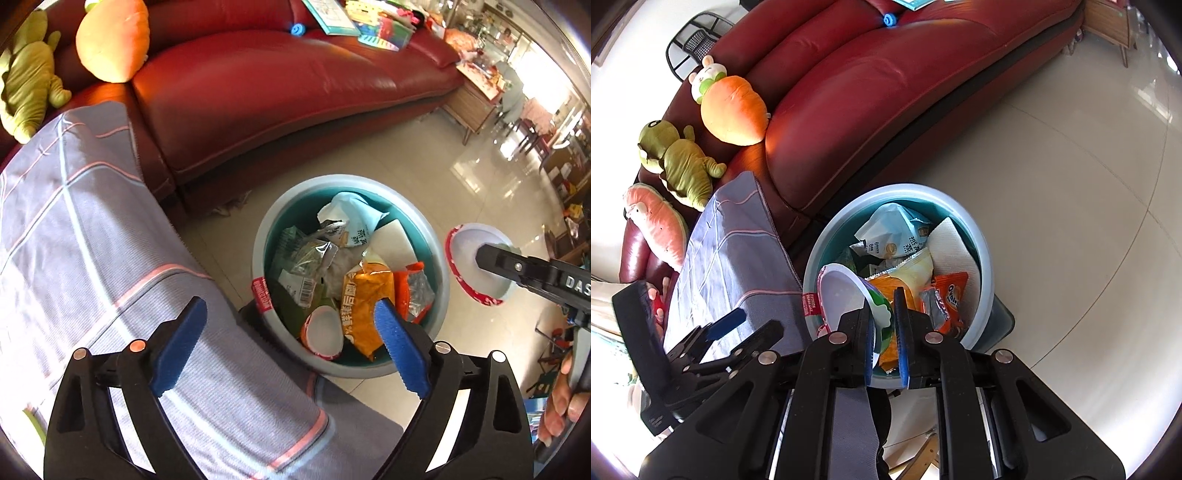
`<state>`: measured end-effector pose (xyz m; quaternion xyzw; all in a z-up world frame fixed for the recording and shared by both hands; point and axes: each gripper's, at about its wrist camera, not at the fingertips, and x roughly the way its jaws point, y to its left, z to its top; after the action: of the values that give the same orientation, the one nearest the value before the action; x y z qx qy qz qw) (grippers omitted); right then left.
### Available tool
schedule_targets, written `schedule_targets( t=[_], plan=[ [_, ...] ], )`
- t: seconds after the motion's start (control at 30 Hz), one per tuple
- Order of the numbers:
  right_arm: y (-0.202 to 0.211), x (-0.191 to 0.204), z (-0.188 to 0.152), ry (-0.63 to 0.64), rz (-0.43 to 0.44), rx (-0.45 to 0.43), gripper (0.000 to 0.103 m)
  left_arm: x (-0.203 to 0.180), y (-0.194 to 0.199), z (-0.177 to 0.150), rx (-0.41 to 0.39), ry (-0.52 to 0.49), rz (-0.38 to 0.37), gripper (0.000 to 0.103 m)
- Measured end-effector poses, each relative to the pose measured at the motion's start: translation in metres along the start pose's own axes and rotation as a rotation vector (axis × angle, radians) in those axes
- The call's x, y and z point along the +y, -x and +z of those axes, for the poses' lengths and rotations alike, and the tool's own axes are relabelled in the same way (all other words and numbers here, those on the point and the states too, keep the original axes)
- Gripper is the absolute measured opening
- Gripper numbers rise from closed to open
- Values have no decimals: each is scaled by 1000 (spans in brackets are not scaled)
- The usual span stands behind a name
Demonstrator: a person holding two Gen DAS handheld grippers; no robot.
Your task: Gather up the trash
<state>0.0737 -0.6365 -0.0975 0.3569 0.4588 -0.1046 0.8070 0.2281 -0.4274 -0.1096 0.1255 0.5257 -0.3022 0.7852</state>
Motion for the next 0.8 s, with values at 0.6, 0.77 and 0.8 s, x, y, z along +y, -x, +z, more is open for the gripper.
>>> schedule_targets(
  t=[0.6, 0.77, 0.8],
  plan=[
    [-3, 16, -14, 16, -25, 32, 83, 19, 32, -33, 14, 49, 49, 94],
    [17, 29, -35, 125, -105, 11, 87, 21, 56, -50, -24, 68, 78, 97],
    [21, 33, -41, 150, -126, 10, 88, 22, 61, -54, -32, 72, 85, 97]
  ],
)
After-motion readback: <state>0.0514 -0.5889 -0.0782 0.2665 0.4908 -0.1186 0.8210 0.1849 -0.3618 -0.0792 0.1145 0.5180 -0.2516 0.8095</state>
